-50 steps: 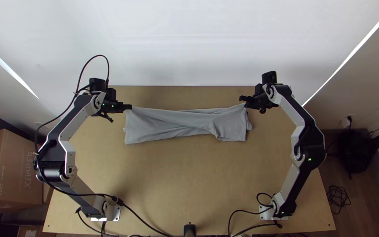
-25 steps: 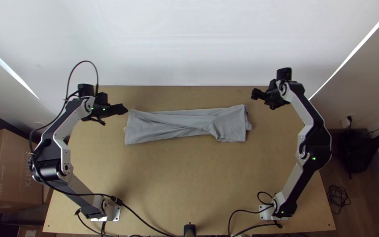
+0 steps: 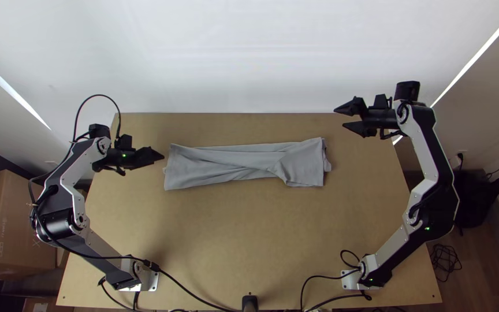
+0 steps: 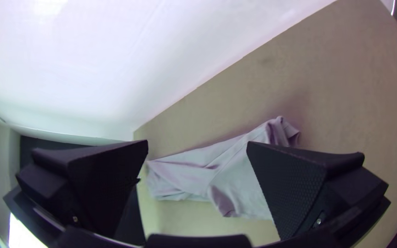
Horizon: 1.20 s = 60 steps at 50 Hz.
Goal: Fold the t-shirt
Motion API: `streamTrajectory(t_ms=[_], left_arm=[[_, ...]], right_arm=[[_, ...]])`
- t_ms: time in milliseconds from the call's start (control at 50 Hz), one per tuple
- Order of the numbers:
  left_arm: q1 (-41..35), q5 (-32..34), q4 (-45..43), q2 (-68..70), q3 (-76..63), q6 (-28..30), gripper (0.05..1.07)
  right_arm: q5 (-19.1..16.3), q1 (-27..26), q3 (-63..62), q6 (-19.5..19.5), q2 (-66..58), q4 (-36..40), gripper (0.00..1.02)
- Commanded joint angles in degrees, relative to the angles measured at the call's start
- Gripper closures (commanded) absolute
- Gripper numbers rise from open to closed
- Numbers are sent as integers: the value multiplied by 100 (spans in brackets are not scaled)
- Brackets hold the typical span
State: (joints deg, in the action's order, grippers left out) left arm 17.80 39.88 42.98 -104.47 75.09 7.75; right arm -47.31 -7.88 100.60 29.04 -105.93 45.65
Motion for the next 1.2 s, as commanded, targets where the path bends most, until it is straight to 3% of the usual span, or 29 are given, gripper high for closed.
streamTrajectory(t_ms=[0, 100, 220, 540, 780, 840, 900, 960, 1180], left_arm=[[39, 90, 79, -285, -170, 218, 10], [4, 82, 70, -478, -196, 271, 10], [-49, 82, 0, -628, -188, 245, 10], [-743, -33, -273, -874, -311, -37, 10], [-1209, -525, -633, -856, -337, -502, 12], [-1227, -604, -712, -812, -381, -546, 30], [-1183, -657, -923, -672, -513, -564, 65], [-1077, -674, -1222, -540, -653, -687, 106], [-330, -674, -1152, -223, -794, -450, 105]], right_arm=[[-586, -91, -84, 515, 257, 41, 3], [-1000, -100, -181, 612, 398, 41, 3], [-1087, -65, -251, 656, 547, 41, 3], [-1114, 15, -277, 753, 776, 32, 3], [-1105, 94, -304, 797, 890, 32, 4], [-1105, 102, -330, 797, 925, 32, 4], [-1105, 111, -374, 797, 960, 32, 4], [-1096, 111, -418, 797, 987, 32, 4], [-1096, 111, -611, 744, 1101, -12, 4]])
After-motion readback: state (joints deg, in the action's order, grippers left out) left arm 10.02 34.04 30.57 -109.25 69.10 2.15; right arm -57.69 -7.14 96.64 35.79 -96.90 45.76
